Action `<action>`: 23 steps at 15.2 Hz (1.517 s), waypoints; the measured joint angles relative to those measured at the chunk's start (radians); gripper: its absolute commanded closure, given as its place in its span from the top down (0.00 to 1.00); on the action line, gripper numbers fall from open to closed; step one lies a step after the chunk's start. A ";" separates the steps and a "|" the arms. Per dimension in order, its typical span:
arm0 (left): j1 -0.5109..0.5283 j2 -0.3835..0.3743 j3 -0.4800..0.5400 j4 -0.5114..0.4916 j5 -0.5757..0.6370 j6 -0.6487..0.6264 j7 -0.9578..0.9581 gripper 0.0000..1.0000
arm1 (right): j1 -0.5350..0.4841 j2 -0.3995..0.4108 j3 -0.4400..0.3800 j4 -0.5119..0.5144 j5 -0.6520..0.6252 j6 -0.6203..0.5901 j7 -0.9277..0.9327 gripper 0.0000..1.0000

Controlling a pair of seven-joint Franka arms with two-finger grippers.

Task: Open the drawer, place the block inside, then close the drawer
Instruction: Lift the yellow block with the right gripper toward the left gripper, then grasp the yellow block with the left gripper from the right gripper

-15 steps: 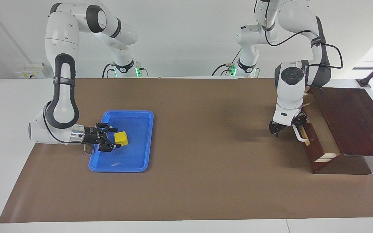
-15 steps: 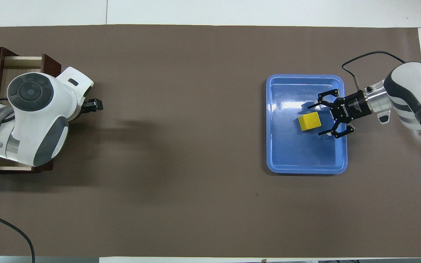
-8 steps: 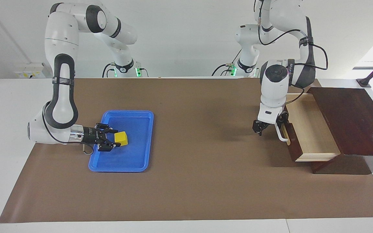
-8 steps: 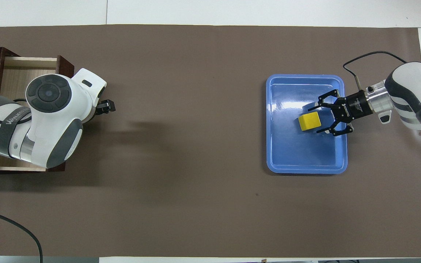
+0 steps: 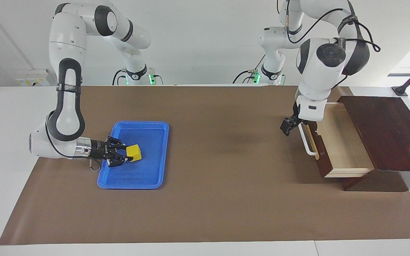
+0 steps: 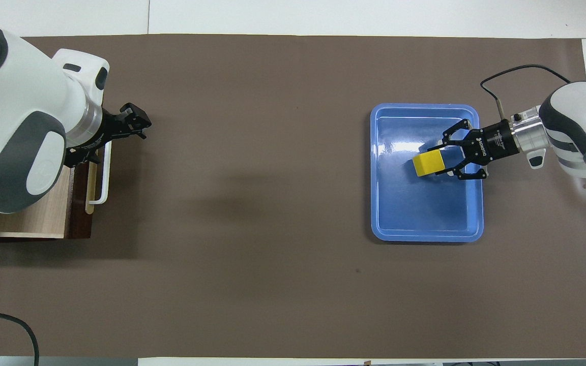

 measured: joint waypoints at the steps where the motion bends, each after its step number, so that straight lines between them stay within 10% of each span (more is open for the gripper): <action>1: -0.009 -0.007 -0.001 0.008 -0.018 -0.007 -0.084 1.00 | 0.010 -0.011 0.005 0.025 0.004 -0.001 0.058 0.00; 10: -0.073 -0.013 -0.006 0.008 -0.074 -0.012 -0.613 1.00 | 0.311 -0.220 0.015 0.108 0.006 0.049 0.546 0.00; 23: -0.256 0.034 -0.013 -0.012 -0.143 0.184 -1.402 1.00 | 0.573 -0.218 0.016 0.103 0.043 0.303 0.734 0.00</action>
